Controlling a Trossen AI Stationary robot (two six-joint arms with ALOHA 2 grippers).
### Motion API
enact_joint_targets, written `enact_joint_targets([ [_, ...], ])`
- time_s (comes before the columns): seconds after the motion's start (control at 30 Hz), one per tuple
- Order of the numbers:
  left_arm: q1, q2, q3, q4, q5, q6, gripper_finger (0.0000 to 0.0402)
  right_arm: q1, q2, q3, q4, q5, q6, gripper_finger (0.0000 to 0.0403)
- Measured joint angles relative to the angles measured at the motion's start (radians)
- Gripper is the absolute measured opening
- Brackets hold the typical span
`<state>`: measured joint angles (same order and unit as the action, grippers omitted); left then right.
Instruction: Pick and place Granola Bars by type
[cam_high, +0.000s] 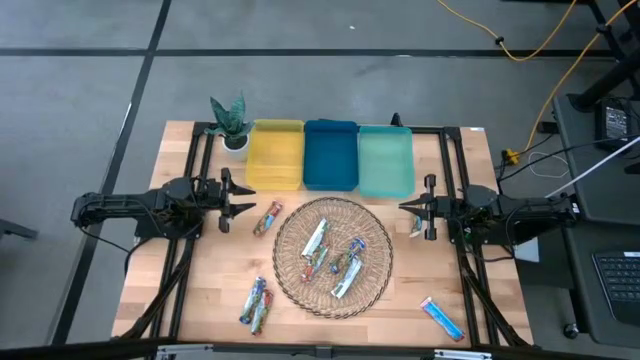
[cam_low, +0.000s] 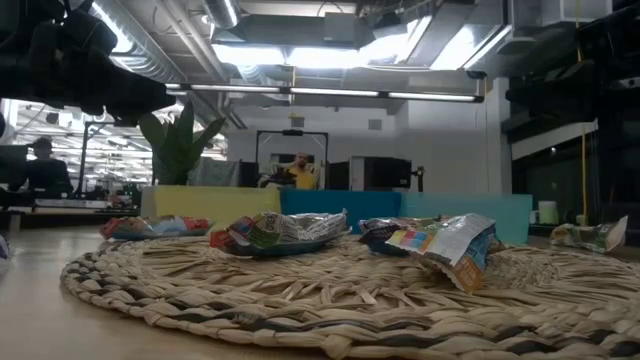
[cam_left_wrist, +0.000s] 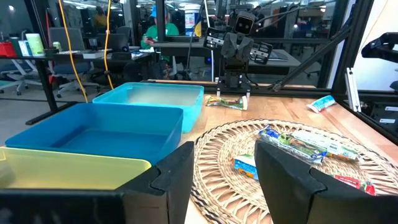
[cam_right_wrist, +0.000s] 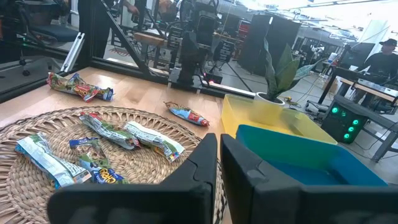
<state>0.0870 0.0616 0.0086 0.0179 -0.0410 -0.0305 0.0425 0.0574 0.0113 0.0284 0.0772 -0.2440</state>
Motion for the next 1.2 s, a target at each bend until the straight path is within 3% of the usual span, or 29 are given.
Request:
enact_joint_targets([
  [0.53,0.000,0.000,0.000,0.000,0.000,0.000,0.0162,0.000,0.000,0.000,0.000,0.000,-0.038,0.0026],
  [1.07,0.000,0.000,0.000,0.041,-0.016,-0.001,0.0162,0.000,0.000,0.000,0.003,0.000,0.051,0.0026],
  [1.2,0.000,0.000,0.000,0.068,-0.019,-0.061,0.0162,0.000,0.000,0.000,0.019,0.000,0.067,0.0026],
])
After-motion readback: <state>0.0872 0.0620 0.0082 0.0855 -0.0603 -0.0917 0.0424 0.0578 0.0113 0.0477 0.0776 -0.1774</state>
